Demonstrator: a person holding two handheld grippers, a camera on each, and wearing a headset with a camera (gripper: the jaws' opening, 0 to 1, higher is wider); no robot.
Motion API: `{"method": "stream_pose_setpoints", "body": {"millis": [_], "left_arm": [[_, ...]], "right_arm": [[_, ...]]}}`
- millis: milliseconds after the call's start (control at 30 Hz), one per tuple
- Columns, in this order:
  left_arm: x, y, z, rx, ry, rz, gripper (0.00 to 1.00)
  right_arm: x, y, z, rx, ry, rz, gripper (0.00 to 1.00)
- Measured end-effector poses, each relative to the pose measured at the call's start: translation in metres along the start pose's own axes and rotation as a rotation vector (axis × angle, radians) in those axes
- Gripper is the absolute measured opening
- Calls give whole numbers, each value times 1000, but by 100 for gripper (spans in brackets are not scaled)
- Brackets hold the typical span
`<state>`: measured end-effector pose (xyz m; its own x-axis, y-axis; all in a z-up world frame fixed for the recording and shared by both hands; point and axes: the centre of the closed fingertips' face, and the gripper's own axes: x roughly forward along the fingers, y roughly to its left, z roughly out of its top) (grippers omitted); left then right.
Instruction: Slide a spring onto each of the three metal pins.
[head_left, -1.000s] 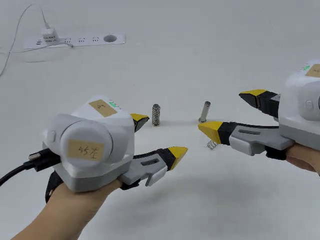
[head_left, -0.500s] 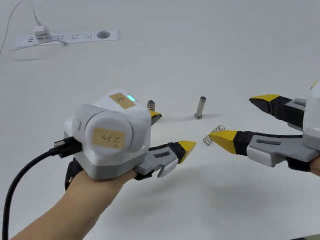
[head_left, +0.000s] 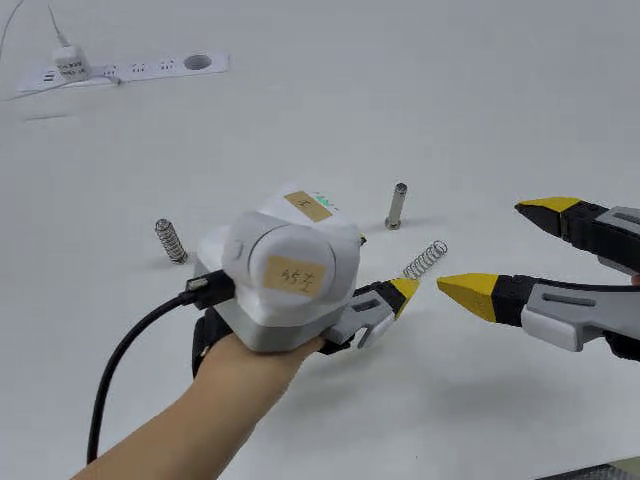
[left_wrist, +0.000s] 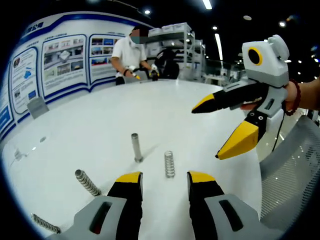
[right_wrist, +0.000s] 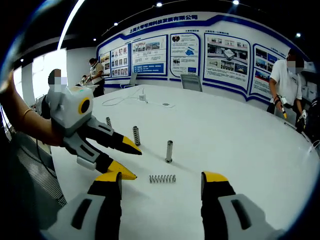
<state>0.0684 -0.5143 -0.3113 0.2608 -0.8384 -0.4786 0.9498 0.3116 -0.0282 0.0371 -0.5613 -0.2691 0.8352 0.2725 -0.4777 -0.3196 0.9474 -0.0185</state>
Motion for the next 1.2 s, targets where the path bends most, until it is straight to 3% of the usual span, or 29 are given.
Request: {"method": "stream_pose_setpoints", "body": {"millis": [300, 733, 867, 1200], "left_arm": [[19, -3, -4, -4, 17, -21, 28], [39, -11, -22, 33, 101, -55, 19], [41, -7, -20, 14, 91, -48, 15], [41, -6, -20, 28, 94, -56, 11]], "right_arm": [[-2, -1, -5, -12, -4, 1, 64], [-1, -8, -9, 20, -6, -30, 62], [-1, -10, -9, 22, -7, -33, 62], [0, -12, -10, 30, 3, -43, 62]]}}
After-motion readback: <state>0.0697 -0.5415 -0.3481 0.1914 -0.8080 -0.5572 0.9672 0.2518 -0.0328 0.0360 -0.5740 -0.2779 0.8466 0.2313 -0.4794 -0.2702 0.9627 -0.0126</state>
